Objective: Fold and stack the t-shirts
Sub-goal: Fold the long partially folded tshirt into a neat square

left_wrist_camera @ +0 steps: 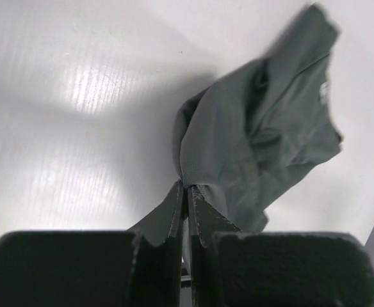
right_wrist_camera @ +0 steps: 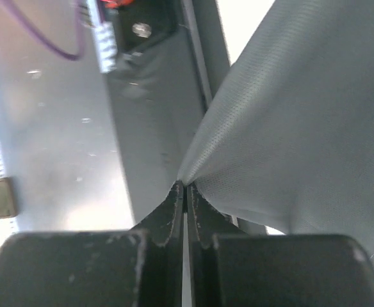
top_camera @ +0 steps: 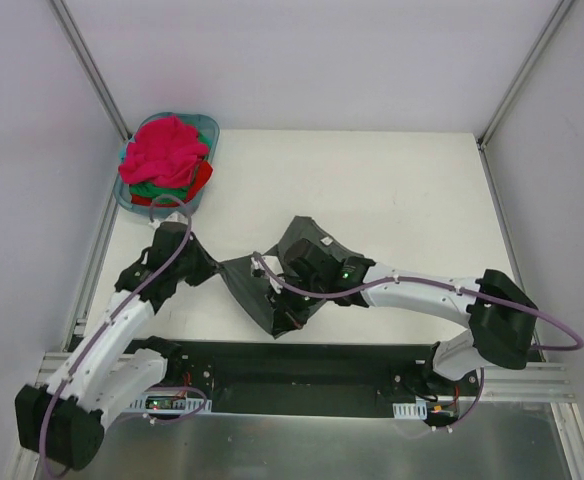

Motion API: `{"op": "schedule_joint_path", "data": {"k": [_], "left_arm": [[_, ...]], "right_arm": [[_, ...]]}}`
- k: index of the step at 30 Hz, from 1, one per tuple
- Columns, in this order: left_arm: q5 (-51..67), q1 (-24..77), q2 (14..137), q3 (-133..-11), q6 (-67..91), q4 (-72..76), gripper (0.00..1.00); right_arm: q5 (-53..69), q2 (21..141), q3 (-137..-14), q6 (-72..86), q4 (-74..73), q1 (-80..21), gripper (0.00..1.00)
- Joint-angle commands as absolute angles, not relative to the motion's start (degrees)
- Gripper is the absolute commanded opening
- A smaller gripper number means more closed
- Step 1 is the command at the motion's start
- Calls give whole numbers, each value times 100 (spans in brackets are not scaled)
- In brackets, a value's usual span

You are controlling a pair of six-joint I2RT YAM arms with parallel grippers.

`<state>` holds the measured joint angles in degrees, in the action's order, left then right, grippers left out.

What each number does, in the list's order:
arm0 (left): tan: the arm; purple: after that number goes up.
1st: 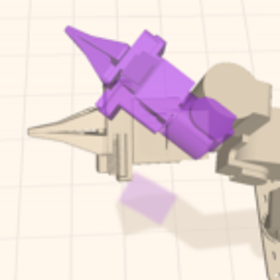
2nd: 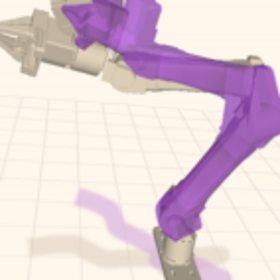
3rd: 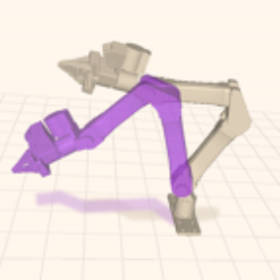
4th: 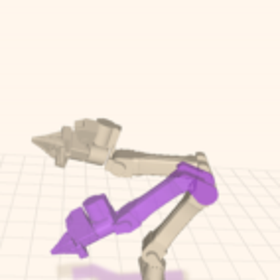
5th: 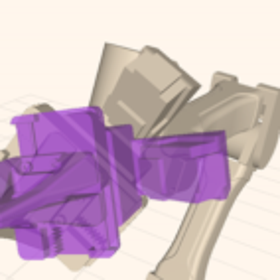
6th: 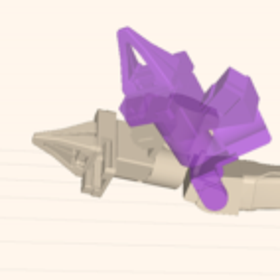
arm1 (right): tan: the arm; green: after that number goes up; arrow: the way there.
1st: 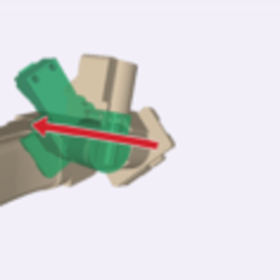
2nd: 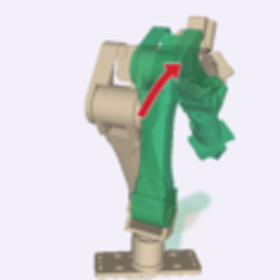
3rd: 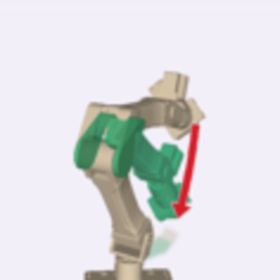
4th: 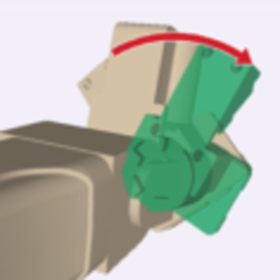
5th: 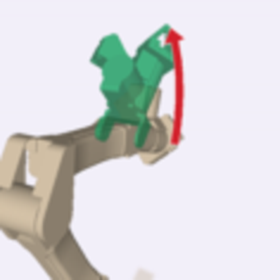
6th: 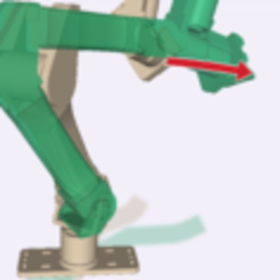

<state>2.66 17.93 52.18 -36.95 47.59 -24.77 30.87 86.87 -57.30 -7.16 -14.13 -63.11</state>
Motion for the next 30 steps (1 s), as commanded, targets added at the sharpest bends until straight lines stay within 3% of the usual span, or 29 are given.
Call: {"op": "schedule_joint_path", "data": {"k": [1, 9, 15, 20, 30], "left_arm": [[-518, 1731, 4133, -3708, 4887, -3260, 0], [-176, 1740, 3708, -4218, 4869, -3384, 0], [88, 2055, 4709, -4745, 4860, -2946, 0], [-491, 2785, 5623, -5378, 4790, -2646, 0], [-809, 3085, 7636, -6406, 4720, -2400, 0]], "right_arm": [[4280, 8262, -5783, 217, -625, -6741, 1], [3763, 7639, -5459, 589, -325, -6829, 1], [3060, 6953, -5011, 659, -571, -6593, 1], [2638, 6260, -4562, 756, -869, -6153, 1], [1951, 5432, -3718, 738, -1222, -5064, 1]]}}
